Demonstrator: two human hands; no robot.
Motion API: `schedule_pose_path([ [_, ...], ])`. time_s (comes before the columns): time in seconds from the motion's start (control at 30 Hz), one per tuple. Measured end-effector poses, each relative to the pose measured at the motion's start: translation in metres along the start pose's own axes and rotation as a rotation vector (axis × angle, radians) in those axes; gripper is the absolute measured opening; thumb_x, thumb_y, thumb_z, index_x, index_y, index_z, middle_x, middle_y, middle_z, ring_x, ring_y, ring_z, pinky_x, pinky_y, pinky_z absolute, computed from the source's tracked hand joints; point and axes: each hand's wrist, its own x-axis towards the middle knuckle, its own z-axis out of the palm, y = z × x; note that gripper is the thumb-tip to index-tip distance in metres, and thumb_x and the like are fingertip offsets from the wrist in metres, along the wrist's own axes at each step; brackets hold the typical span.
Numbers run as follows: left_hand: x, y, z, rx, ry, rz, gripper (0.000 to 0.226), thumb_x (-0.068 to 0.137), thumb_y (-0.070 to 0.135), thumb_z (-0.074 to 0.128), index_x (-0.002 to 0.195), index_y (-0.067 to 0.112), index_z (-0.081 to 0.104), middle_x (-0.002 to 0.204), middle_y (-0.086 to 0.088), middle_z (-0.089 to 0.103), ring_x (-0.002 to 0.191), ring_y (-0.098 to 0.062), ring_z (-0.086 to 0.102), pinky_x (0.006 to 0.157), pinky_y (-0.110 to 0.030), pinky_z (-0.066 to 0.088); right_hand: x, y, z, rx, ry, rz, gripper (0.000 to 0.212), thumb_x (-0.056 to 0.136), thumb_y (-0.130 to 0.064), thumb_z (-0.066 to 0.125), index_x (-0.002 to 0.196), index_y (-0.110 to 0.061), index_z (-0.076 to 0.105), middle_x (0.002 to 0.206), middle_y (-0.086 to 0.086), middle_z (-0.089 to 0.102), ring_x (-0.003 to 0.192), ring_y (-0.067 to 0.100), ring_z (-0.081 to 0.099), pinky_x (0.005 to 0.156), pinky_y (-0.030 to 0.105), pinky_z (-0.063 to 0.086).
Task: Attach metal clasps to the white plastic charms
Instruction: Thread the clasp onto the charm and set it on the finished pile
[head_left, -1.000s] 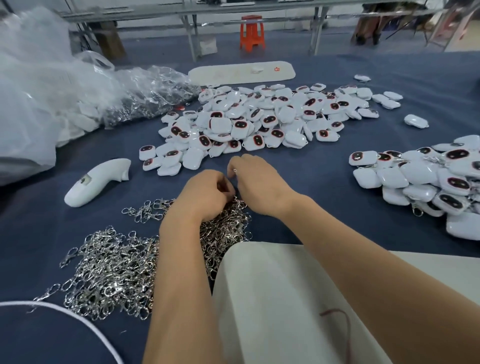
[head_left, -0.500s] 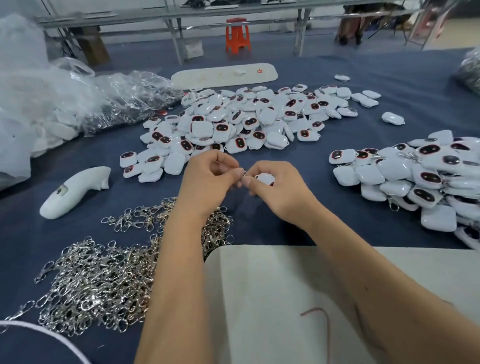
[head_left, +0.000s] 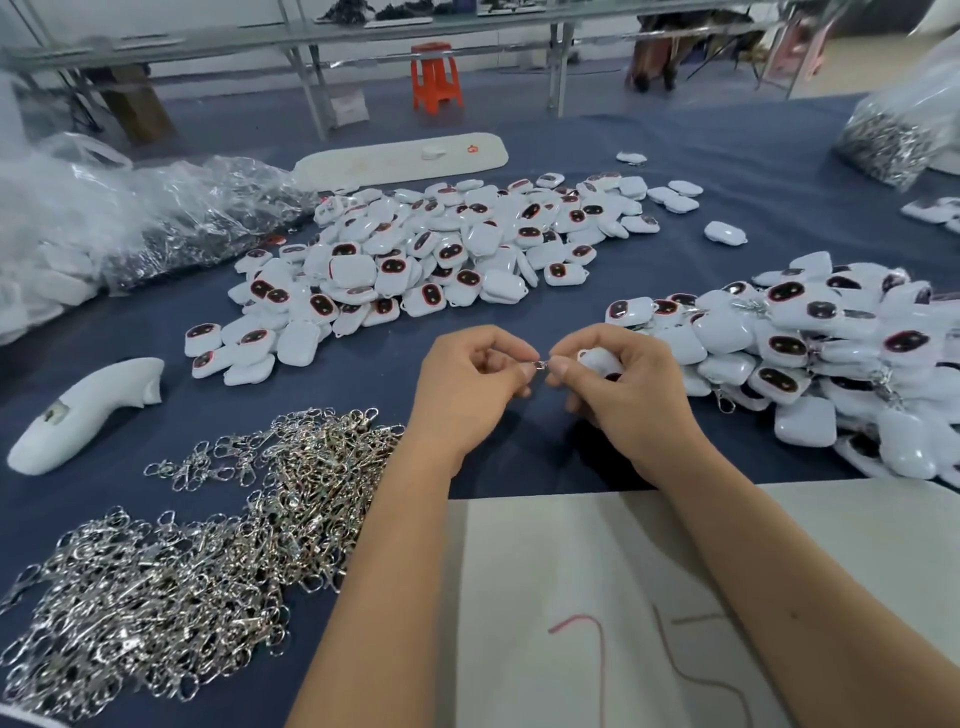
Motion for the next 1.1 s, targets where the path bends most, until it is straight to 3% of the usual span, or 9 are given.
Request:
schedule_pose_path([
  [0.13, -0.0005, -0.0027, 0.0028, 0.017, -0.009, -0.006, 0.015, 0.086, 0.004, 0.075, 0.083, 0.019, 0.075, 0.07, -0.005, 0.071, 0.072, -0.02, 0.074, 0.084, -0.042, 0.061, 0.0024, 0.0031, 0.002, 0.012, 0.068, 0.012, 0.012, 0.095, -0.016, 0.071, 0.09, -0.026, 0.075, 0.073, -0.001, 0.073, 0.054, 0.011, 0.057, 0.051, 0.017, 0.044],
  [0.47, 0.0016, -0.0023, 0.0053, -0.147, 0.026, -0.04, 0.011, 0.091, 0.001, 0.069, 0.088, 0.011, 0.074, 0.074, -0.005, 0.075, 0.068, -0.012, 0.071, 0.066, -0.022, 0.057, 0.0001, 0.0014, 0.0009, 0.014, 0.07, 0.016, 0.017, 0.092, -0.015, 0.076, 0.097, -0.031, 0.077, 0.072, -0.011, 0.07, 0.056, 0.008, 0.059, 0.056, 0.018, 0.048],
  [0.57, 0.0018, -0.0029, 0.0029, -0.247, 0.021, -0.065, 0.012, 0.093, -0.003, 0.066, 0.093, 0.007, 0.074, 0.081, -0.009, 0.077, 0.071, -0.014, 0.071, 0.071, -0.026, 0.058, -0.0011, 0.0011, 0.0005, 0.011, 0.061, -0.005, 0.018, 0.09, -0.012, 0.079, 0.095, -0.029, 0.077, 0.076, -0.009, 0.071, 0.058, 0.008, 0.06, 0.057, 0.017, 0.048],
  [0.8, 0.0015, -0.0033, 0.0007, -0.346, 0.014, -0.063, 0.011, 0.091, -0.004, 0.069, 0.094, 0.006, 0.073, 0.086, -0.012, 0.078, 0.075, -0.017, 0.072, 0.074, -0.028, 0.057, -0.0007, -0.0001, 0.003, -0.059, 0.122, -0.008, 0.012, 0.093, -0.019, 0.076, 0.086, -0.028, 0.077, 0.059, -0.015, 0.064, 0.051, 0.005, 0.055, 0.054, 0.018, 0.048],
  [0.93, 0.002, -0.0035, 0.0015, -0.337, 0.028, -0.052, 0.011, 0.09, -0.002, 0.071, 0.093, 0.007, 0.073, 0.085, -0.012, 0.078, 0.075, -0.016, 0.072, 0.076, -0.03, 0.058, -0.0019, -0.0008, 0.0021, -0.098, 0.14, -0.033, 0.017, 0.094, -0.015, 0.075, 0.1, -0.031, 0.077, 0.077, -0.012, 0.069, 0.059, 0.022, 0.058, 0.06, 0.034, 0.053],
  [1.1, 0.0012, -0.0032, 0.0027, -0.311, 0.013, -0.007, 0.012, 0.087, 0.001, 0.076, 0.088, 0.012, 0.074, 0.08, -0.011, 0.077, 0.073, -0.016, 0.072, 0.072, -0.026, 0.055, -0.0039, -0.0035, 0.0049, -0.121, 0.075, -0.089, 0.014, 0.093, -0.015, 0.077, 0.101, -0.026, 0.08, 0.098, -0.014, 0.074, 0.084, 0.005, 0.068, 0.08, 0.029, 0.055],
])
